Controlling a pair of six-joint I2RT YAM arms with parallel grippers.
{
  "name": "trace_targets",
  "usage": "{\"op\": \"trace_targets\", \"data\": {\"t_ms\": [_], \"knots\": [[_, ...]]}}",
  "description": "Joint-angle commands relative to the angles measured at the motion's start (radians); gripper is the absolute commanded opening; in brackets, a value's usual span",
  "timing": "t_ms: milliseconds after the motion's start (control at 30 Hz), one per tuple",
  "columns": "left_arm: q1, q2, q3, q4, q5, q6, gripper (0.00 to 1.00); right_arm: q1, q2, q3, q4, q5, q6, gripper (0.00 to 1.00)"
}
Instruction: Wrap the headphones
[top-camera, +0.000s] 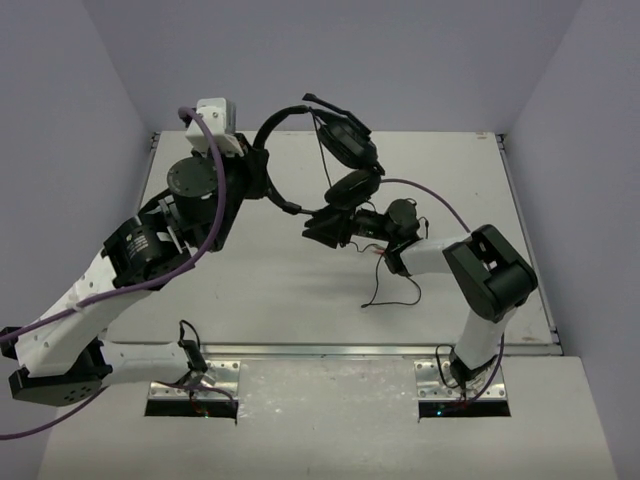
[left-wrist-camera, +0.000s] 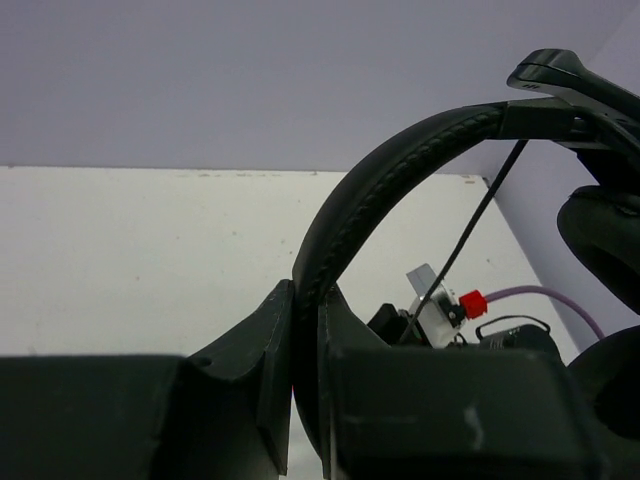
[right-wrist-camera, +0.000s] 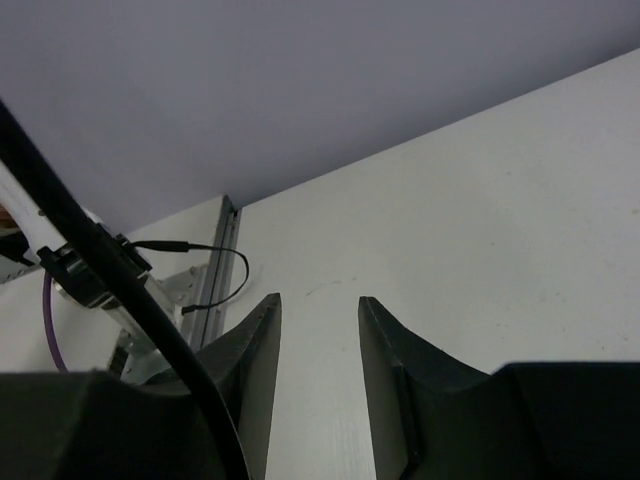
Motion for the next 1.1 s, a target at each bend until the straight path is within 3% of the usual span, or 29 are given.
{"op": "trace_targets", "data": {"t_ms": [0,167,300,367,400,467,500,533,567,600,667,833,900,967,1067], "knots": [[-0.010,0.014,0.108,0.173,-0.162,-0.076,0.00,0.001,0.032,-0.021,0.049,-0.031,0.024,0.36],[-0.010,0.046,0.155,0.196,-0.178,-0.058,0.00,0.007,0.047,-0.072,0.162,-0.068,0.067,0.55],[-0.010,0.055,0.135,0.205,-0.155,-0.053,0.00,0.008,0.052,-0.070,0.218,-0.105,0.117,0.53],[-0.010,0.052,0.118,0.208,-0.152,-0.058,0.00,0.008,0.050,-0.063,0.203,-0.114,0.117,0.57],[-0.010,0.051,0.114,0.210,-0.147,-0.052,0.00,0.008,0.052,-0.060,0.209,-0.126,0.134,0.64],[-0.010,0.048,0.109,0.203,-0.123,-0.044,0.00,0.008,0.044,-0.046,0.232,-0.177,0.198,0.92],[-0.010,0.048,0.105,0.200,-0.107,-0.030,0.00,0.008,0.032,-0.041,0.229,-0.186,0.217,0.99],[-0.010,0.042,0.097,0.199,-0.078,-0.023,0.00,0.008,-0.018,-0.049,0.206,-0.143,0.223,0.99],[-0.010,0.036,0.065,0.209,-0.063,-0.007,0.00,0.007,-0.058,-0.053,0.071,-0.094,0.194,0.99],[-0.010,0.019,0.016,0.226,-0.031,-0.001,0.01,0.008,-0.148,-0.038,-0.171,0.031,0.132,0.99],[-0.010,-0.003,-0.038,0.242,-0.020,0.000,0.00,0.008,-0.221,-0.011,-0.343,0.102,0.072,0.99],[-0.010,-0.069,-0.129,0.279,-0.034,-0.026,0.00,0.010,-0.309,0.029,-0.515,0.136,-0.074,0.94],[-0.010,-0.072,-0.112,0.276,-0.017,-0.027,0.00,0.010,-0.301,0.048,-0.558,0.147,-0.113,0.86],[-0.010,-0.069,-0.089,0.259,-0.023,-0.026,0.00,0.010,-0.281,0.051,-0.558,0.132,-0.130,0.69],[-0.010,-0.061,-0.043,0.226,-0.089,-0.030,0.00,0.010,-0.284,0.020,-0.509,0.084,-0.127,0.63]]}}
